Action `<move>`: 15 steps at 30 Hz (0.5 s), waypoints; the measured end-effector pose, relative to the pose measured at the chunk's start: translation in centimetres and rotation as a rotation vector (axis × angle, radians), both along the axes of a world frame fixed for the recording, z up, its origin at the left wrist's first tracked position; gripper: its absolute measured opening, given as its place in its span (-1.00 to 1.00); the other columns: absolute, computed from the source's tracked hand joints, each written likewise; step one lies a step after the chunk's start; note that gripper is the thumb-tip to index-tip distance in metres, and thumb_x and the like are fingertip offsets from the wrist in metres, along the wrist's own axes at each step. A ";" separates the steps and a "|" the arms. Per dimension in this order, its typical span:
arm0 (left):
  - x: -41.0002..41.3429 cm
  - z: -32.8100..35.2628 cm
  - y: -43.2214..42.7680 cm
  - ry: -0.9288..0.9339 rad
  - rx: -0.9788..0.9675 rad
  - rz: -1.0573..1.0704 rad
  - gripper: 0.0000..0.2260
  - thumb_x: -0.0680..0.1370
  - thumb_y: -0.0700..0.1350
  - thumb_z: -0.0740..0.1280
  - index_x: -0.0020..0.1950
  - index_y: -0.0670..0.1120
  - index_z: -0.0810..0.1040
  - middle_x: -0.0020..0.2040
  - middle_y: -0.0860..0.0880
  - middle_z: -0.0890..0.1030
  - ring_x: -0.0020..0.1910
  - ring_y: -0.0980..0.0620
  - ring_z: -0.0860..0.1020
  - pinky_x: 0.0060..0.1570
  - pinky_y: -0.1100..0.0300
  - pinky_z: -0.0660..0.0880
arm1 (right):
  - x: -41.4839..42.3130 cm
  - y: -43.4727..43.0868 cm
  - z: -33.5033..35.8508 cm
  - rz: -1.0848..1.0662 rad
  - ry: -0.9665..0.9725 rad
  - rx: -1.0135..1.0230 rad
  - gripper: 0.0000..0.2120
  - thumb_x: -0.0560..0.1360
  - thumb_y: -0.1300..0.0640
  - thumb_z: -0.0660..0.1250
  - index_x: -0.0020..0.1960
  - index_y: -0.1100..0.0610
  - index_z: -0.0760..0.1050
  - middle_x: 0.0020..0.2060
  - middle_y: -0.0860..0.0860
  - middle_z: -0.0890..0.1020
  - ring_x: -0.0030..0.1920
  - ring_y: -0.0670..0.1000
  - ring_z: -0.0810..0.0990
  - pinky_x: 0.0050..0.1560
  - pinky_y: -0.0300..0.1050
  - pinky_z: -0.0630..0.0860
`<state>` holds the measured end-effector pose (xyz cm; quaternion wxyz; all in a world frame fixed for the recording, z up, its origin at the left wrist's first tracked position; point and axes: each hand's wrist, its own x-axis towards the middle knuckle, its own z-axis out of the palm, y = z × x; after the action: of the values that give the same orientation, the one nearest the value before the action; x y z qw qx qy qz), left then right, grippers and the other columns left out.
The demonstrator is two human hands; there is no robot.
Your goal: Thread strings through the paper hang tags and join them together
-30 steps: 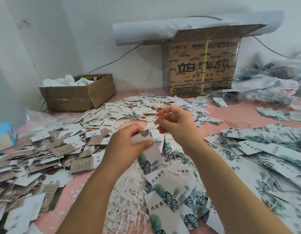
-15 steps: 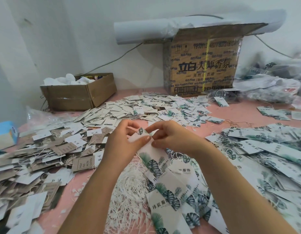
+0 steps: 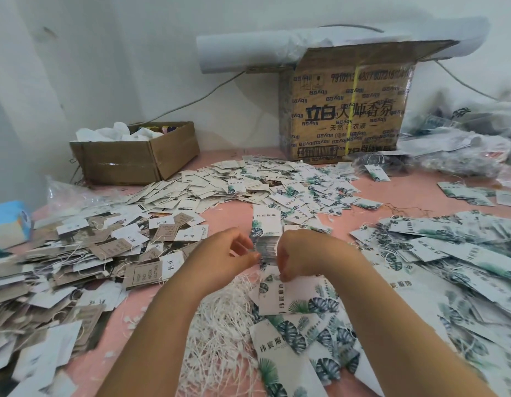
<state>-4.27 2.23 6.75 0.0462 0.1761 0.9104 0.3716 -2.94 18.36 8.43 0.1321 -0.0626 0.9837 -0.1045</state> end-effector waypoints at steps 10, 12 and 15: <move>-0.6 -0.1 -0.4 0.011 0.050 0.138 -0.83 0.60 -0.19 0.14 0.03 0.05 0.47 -0.08 0.05 0.61 -0.08 -0.01 0.57 0.00 0.04 0.48 | 3.1 -5.7 0.7 0.367 -0.098 0.092 -0.60 0.38 -0.13 0.42 -0.29 0.20 0.45 -0.39 0.01 0.51 -0.39 -0.03 0.46 -0.37 -0.20 0.40; -0.6 -0.1 -0.3 0.017 0.045 0.129 -0.82 0.60 -0.19 0.14 0.01 0.07 0.46 -0.07 0.05 0.61 -0.08 0.01 0.56 -0.01 0.08 0.46 | 3.2 -6.8 -0.3 0.361 -0.081 0.145 -0.57 0.38 -0.14 0.43 -0.35 0.13 0.31 -0.41 -0.02 0.44 -0.42 -0.05 0.39 -0.43 -0.20 0.33; -0.6 0.0 -0.2 0.009 0.052 0.126 -0.83 0.60 -0.19 0.16 0.02 0.06 0.46 -0.08 0.06 0.61 -0.07 0.02 0.56 -0.06 0.11 0.44 | 3.1 -7.5 -1.4 0.345 -0.008 0.218 -0.58 0.42 -0.06 0.42 -0.33 0.12 0.24 -0.37 -0.02 0.38 -0.41 -0.05 0.33 -0.36 -0.15 0.28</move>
<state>-4.83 2.05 6.78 0.0141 0.1213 0.9100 0.3963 0.14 10.82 7.04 0.1577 -0.2149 0.9634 0.0266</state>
